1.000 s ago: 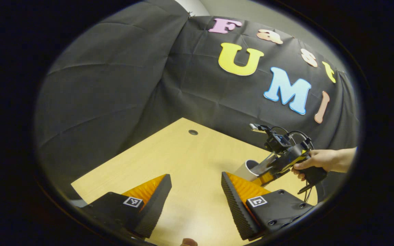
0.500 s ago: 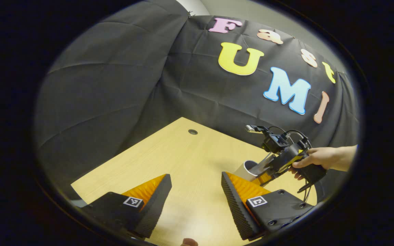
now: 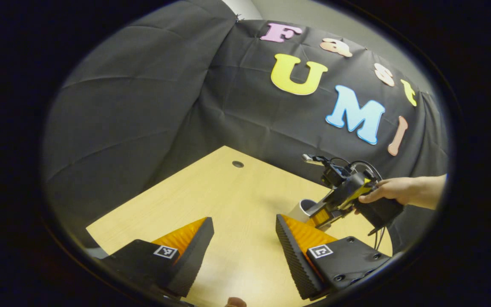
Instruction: Put the toothbrush and toothpaste on the desktop into the cup, then pick up the cup and place it on the coaster on the desktop.
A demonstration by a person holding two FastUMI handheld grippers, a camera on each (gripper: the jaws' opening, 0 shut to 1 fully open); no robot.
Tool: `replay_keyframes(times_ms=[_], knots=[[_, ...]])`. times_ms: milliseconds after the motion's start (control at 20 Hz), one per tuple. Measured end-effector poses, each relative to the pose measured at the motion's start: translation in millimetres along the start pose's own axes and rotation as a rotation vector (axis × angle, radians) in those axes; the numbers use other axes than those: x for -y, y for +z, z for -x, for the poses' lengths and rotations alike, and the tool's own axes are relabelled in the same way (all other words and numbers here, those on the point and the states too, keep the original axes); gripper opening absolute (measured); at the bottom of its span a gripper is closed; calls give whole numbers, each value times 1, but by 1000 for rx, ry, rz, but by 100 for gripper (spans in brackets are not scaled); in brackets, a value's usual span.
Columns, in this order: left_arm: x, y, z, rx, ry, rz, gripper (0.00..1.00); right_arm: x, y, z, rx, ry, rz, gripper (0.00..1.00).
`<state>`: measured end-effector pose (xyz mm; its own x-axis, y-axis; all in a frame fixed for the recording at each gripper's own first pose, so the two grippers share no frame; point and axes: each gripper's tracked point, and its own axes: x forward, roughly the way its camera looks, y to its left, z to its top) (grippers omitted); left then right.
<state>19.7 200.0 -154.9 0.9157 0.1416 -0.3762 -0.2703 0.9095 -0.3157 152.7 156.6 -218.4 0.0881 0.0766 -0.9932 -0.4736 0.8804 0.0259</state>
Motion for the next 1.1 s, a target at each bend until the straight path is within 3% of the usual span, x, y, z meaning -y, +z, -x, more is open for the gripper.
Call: replay_keyframes(times_ms=[100,150,200,300,750,800,850,900,1000,1100], knots=[[0,4,1,7,-1,5,95,3,-1,3,11,-11,11,67],[-2,4,1,9,0,2,95,3,-3,5,17,-13,14,73],[-1,3,0,7,-1,-1,95,3,-3,8,26,-15,16,88],[3,4,-3,7,-10,-11,95,2,-1,16,71,-14,15,97],[62,17,-20,30,-110,-102,95,4,-23,75,352,7,-78,98],[72,20,-22,37,-127,-114,92,7,-28,85,394,9,-102,98],[82,24,-23,46,-145,-128,95,10,-33,98,444,14,-125,98],[93,27,-23,53,-166,-142,92,13,-40,112,493,6,-153,98],[118,35,-23,73,-217,-160,95,21,-51,146,624,-7,-197,96],[145,41,-19,95,-273,-169,92,33,-66,183,780,-80,-226,97]])
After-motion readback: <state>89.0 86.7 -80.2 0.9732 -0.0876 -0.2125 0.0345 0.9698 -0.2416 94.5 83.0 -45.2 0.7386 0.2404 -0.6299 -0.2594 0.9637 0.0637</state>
